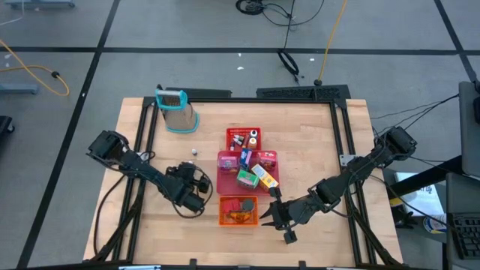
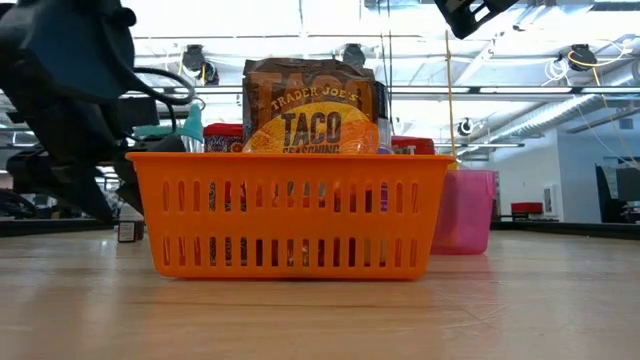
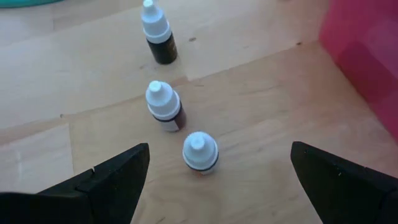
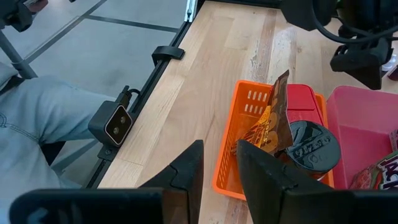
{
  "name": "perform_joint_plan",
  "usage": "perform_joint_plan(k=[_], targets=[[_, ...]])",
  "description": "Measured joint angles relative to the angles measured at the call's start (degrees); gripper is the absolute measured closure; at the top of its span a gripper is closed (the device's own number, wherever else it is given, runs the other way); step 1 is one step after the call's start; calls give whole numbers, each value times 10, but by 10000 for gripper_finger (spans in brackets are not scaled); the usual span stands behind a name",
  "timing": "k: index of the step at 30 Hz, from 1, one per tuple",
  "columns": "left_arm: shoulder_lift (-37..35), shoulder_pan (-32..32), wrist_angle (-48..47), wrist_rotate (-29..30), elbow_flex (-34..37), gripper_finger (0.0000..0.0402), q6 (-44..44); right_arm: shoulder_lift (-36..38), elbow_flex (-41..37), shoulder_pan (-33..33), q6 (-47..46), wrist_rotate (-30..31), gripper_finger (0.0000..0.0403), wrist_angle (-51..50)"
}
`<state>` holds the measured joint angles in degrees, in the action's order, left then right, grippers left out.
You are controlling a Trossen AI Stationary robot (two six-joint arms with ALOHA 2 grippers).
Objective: Pick & Place Kitchen Items
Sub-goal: Put the red food coloring bottle into the red bin
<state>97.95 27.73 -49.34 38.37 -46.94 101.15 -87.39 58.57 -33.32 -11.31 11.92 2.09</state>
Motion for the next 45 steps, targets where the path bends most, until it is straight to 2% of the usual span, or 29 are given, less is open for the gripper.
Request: perform_joint_plan(k=[5,8,17,30,45], targets=[[0,-10,0,-11,0,13,-4,0,0,0,0,0,314,0],[0,-12,0,-11,0,34,-6,0,0,0,0,0,314,0],[0,-12,0,-9,0,178,-18,0,0,0,0,0,314,0],[0,-11,1,-14,-1,362,-37,0,0,0,0,0,314,0],[0,10,1,-29,-20,362,-55,0,0,0,0,0,314,0]])
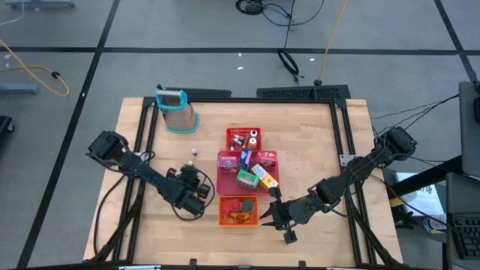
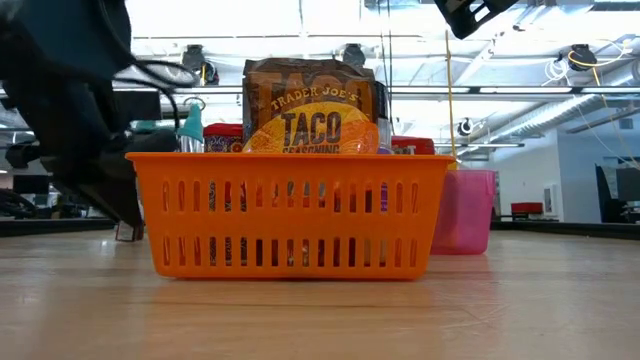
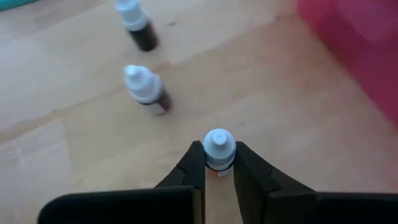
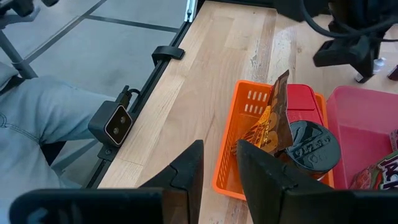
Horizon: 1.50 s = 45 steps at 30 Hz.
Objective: Pick & Place Kitchen Items
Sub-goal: Put the red food coloring bottle into the red bin
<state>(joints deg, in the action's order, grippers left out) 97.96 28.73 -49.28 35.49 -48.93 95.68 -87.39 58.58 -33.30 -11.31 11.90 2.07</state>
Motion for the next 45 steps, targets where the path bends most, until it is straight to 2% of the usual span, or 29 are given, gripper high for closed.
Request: perform_joint_plan(k=[7,12,18,25,28,34,38,41,45], targets=[[0,1,-16,27,-58,362,-59,0,0,0,0,0,314,0],[0,-9,-117,42,-114,357,-59,0,0,0,0,0,314,0],[0,-31,-225,88,-181,363,-62,0,0,0,0,0,314,0],[0,-85,-259,142,-266,354,-176,0,0,0,0,0,314,0],[0,-113,-235,156,-287,354,-245,0,0,0,0,0,314,0],[0,-167,-107,163,-292,362,-446,0,0,0,0,0,314,0],[0,-202,-21,143,-292,348,-551,0,0,0,0,0,314,0],[0,-224,27,125,-292,353,-617,0,0,0,0,0,314,0],[0,-251,85,67,-292,364,-694,0,0,0,0,0,314,0]])
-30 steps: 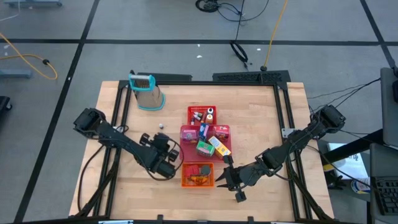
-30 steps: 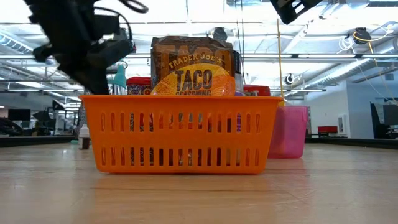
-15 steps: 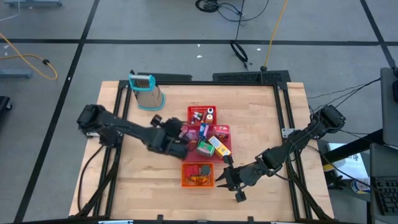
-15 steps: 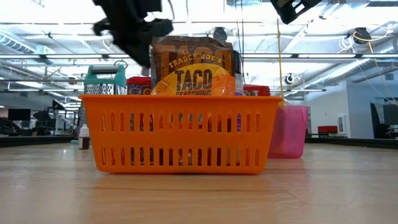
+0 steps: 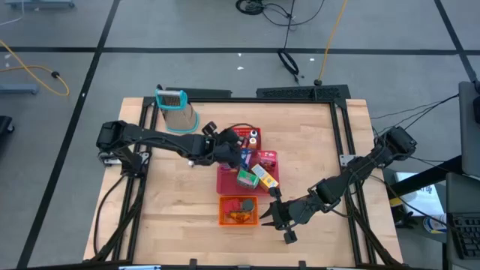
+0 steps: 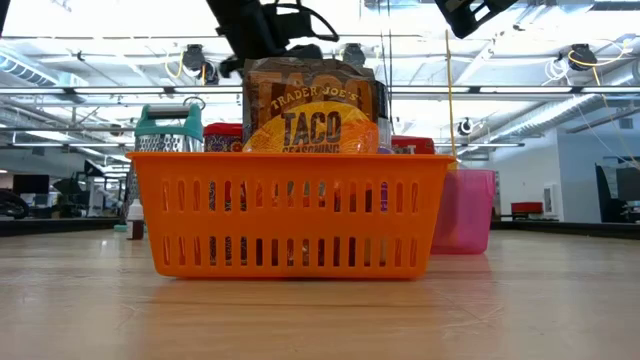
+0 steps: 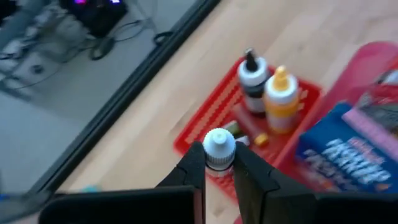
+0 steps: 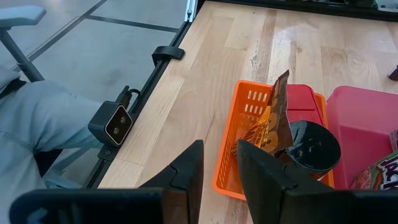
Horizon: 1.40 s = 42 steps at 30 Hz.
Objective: Pick & Place Kitchen Items
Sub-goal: Put the red food coloring bottle into the red bin
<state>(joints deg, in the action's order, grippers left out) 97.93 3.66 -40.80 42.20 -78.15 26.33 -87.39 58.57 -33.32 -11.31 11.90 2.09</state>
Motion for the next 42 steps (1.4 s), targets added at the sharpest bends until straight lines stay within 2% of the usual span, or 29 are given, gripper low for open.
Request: perform_joint_plan(k=[5,9,14,19,25,31,36,42], targets=[[0,-21,73,-34,0,364,-53,0,0,0,0,0,314,0],[0,-31,96,-60,0,352,-90,0,0,0,0,0,314,0],[0,-40,134,-83,14,364,-139,0,0,0,0,0,314,0],[0,-61,182,-167,38,362,-166,0,0,0,0,0,314,0],[0,-74,199,-154,66,352,-188,0,0,0,0,0,314,0],[8,-96,281,-220,83,363,-235,0,0,0,0,0,314,0],[9,-118,270,-225,84,340,-244,0,0,0,0,0,314,0],[9,-135,266,-226,84,348,-251,0,0,0,0,0,314,1]])
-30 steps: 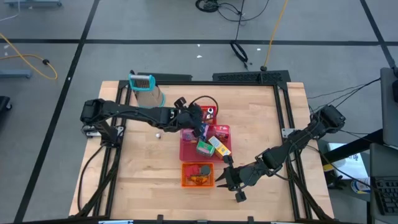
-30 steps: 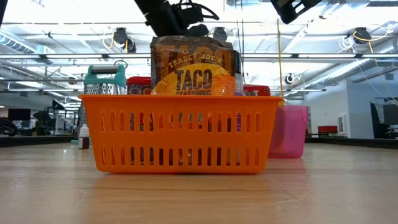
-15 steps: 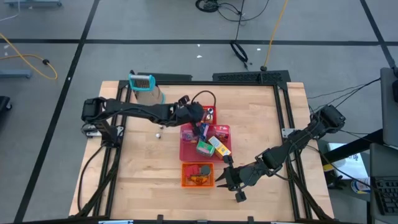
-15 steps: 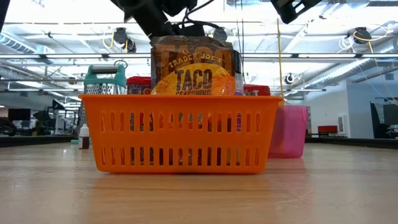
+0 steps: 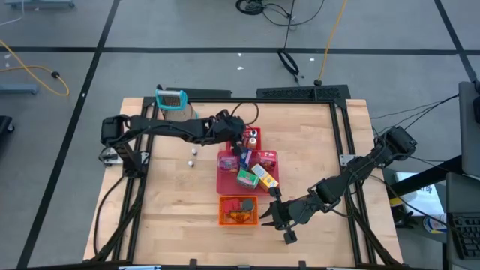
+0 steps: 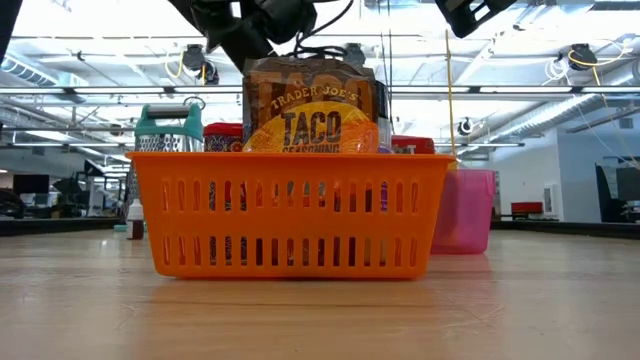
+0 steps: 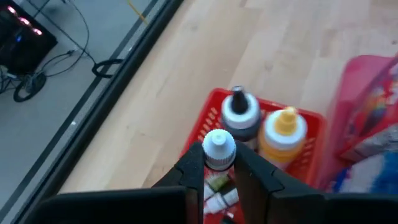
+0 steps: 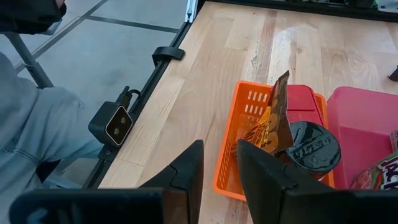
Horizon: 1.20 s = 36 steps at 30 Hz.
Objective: Pick & Place Kitchen Items
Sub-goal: Put the red food coloring bottle into the red bin, then put the bottom small black food coloring bottle into the red bin
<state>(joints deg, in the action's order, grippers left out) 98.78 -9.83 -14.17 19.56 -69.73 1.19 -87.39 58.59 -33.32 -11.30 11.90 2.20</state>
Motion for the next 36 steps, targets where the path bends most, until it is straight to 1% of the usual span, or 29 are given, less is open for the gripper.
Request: perform_joint_plan(k=[3,12,19,21,25,27,31,36], targets=[[0,-9,5,0,0,341,0,0,0,0,0,0,314,0],[0,-32,7,-11,0,272,5,0,0,0,0,0,314,0],[0,-31,-6,-13,0,234,6,0,0,4,0,0,314,0],[-2,-27,-23,-12,0,228,6,0,0,7,0,0,314,0],[-17,-14,-94,-10,-1,231,11,0,0,7,0,0,314,0],[-29,-2,-130,13,-1,236,30,0,0,7,0,0,314,0],[-58,25,-187,87,-1,246,63,0,0,7,2,-2,314,-1],[-89,52,-274,134,-1,248,121,0,0,7,4,-2,314,-1]])
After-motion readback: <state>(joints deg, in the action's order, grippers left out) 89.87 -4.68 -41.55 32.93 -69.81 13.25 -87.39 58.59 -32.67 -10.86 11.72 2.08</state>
